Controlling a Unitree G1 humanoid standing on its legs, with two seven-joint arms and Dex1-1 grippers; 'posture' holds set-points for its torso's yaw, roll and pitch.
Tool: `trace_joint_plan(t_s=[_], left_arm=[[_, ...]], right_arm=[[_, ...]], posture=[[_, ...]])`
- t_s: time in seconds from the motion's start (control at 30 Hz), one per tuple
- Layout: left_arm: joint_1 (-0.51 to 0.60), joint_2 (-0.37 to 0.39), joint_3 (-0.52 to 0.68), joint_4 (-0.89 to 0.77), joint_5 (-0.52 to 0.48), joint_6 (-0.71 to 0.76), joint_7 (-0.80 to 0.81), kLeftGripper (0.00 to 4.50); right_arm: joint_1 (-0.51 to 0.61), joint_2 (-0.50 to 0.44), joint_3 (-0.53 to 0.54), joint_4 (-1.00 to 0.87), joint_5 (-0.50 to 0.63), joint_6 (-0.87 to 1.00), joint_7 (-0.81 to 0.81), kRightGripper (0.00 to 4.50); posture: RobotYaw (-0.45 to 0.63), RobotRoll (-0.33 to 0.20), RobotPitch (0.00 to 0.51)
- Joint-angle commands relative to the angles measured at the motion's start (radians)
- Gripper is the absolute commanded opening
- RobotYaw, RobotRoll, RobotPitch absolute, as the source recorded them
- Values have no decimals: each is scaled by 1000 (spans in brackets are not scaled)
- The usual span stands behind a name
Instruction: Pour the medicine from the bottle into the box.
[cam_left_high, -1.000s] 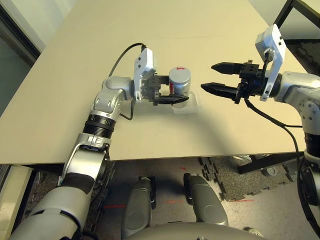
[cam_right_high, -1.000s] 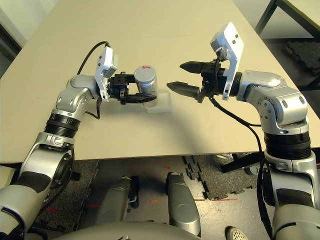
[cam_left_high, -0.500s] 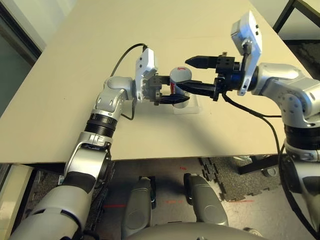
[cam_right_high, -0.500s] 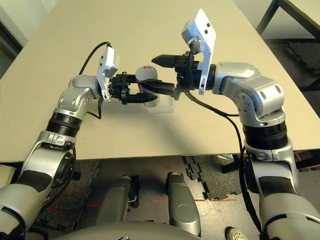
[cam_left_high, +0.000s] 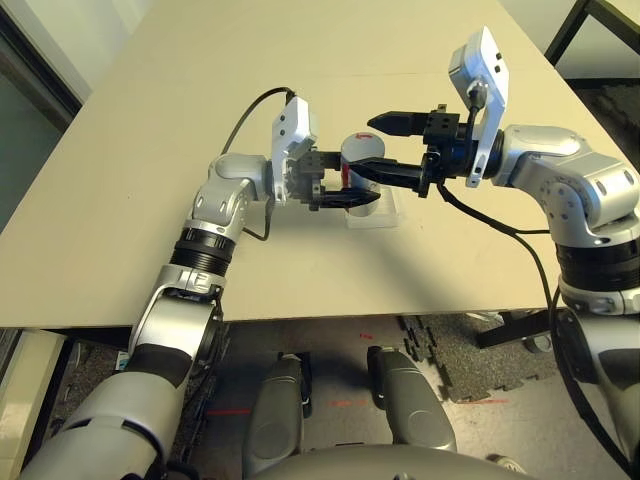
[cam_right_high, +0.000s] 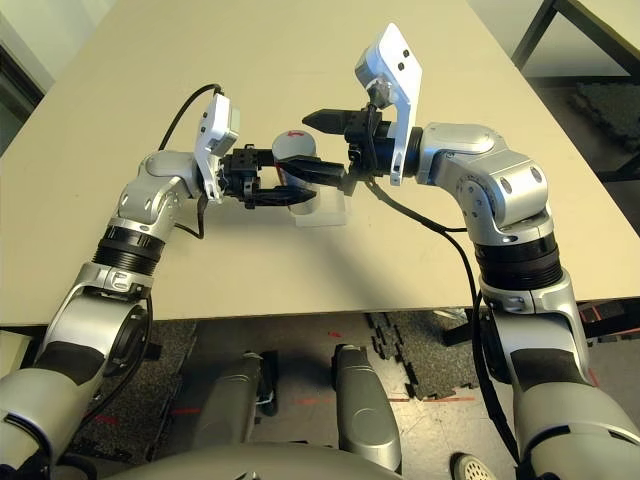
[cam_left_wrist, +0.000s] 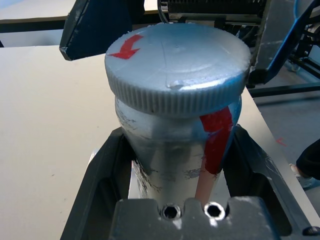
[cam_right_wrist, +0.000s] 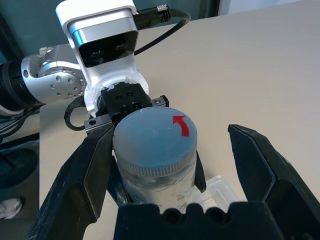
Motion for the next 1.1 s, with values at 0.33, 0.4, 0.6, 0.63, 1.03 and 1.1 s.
trace_joint_plan(t_s=[0.33, 0.4, 0.6, 0.63, 1.03, 1.1], left_arm=[[-12, -3, -5, 27, 1, -27, -16, 2807], [-14, -4, -5, 30, 2, -29, -17, 2807], [-23, -6, -3, 47, 6, -35, -20, 2807], [-24, -7, -3, 51, 6, -37, -20, 2807], [-47, -13, -6, 100, 16, -60, -25, 2807], [-47, -16, -9, 106, 18, -64, -26, 2807]], right_arm=[[87, -107, -98, -58, 22, 35, -28, 4500], [99, -122, -113, -62, 27, 40, -34, 4500], [155, -157, -150, -95, 43, 61, -50, 4500], [160, -159, -151, -104, 48, 67, -52, 4500], [77, -85, -95, -170, 118, 141, -82, 4500], [52, -65, -74, -154, 109, 135, -80, 4500]], posture=[[-177, 0, 161], [-178, 0, 162], [-192, 0, 166], [-193, 0, 166], [-198, 0, 165], [-195, 0, 165]])
